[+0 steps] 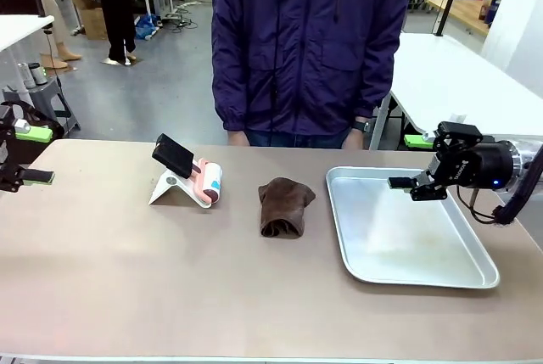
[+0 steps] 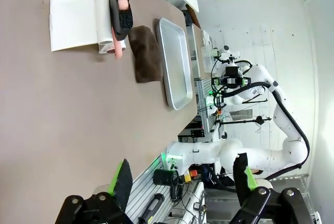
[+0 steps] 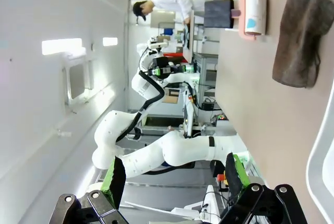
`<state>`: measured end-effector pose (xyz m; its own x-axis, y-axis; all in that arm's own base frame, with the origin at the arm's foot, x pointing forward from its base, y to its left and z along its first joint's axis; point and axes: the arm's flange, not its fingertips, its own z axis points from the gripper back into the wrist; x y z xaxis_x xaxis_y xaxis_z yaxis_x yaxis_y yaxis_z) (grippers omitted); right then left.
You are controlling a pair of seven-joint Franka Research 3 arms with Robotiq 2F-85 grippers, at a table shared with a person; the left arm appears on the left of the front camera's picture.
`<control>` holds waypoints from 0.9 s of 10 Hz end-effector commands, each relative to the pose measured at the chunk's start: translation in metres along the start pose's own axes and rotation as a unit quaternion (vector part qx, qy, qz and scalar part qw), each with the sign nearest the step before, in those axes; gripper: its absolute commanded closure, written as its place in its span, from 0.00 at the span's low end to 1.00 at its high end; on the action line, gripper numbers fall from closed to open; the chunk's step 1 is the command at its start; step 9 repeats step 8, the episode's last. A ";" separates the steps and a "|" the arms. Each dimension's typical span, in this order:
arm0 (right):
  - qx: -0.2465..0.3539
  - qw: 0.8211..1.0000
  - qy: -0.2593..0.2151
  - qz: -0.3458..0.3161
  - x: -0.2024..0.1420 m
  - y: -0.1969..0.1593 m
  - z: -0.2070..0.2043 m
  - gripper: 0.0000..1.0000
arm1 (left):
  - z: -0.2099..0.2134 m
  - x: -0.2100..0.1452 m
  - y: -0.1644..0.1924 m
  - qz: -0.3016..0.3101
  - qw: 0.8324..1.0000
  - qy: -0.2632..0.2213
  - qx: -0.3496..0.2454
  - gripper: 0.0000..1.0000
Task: Clean the surface of the table.
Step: Return the Lint Roller and towel to their original positions.
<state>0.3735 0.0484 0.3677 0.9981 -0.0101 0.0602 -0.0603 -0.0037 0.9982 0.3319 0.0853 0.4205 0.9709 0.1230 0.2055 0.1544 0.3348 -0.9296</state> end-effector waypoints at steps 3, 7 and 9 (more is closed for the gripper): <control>0.004 1.000 0.002 -0.004 0.000 0.002 -0.001 0.00 | 0.000 -0.004 -0.002 -0.008 1.000 0.005 -0.001 0.00; 0.004 1.000 0.002 -0.004 0.000 0.002 -0.001 0.00 | 0.000 -0.004 -0.002 -0.008 1.000 0.005 -0.001 0.00; 0.004 1.000 0.002 -0.004 0.000 0.002 -0.001 0.00 | 0.000 -0.004 -0.002 -0.008 1.000 0.005 -0.001 0.00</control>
